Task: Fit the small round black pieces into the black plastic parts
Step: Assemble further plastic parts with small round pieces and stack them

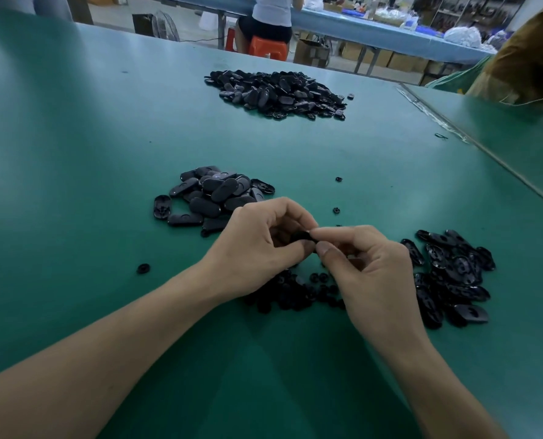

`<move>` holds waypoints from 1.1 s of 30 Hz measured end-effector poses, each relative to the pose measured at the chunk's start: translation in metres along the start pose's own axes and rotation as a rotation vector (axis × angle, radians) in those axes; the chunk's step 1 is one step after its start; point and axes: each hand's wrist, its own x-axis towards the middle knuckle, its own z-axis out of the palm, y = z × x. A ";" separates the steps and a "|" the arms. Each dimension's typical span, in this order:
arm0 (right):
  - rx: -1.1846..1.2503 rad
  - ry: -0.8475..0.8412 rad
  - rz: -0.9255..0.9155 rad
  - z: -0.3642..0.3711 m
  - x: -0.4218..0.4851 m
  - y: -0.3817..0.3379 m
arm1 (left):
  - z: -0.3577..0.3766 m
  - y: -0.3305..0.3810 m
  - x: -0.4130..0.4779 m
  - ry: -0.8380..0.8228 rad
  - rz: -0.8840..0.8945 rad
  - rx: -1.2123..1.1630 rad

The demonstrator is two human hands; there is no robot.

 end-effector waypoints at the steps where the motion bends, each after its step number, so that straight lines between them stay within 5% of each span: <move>1: -0.007 0.009 0.002 0.000 0.000 0.001 | 0.000 0.000 0.000 -0.005 -0.006 0.002; 29: 0.014 -0.069 0.145 -0.002 0.006 -0.003 | -0.007 -0.002 0.002 0.055 -0.066 -0.002; 33: -0.169 0.040 0.078 -0.011 0.007 -0.002 | -0.011 -0.008 0.006 0.199 -0.068 -0.045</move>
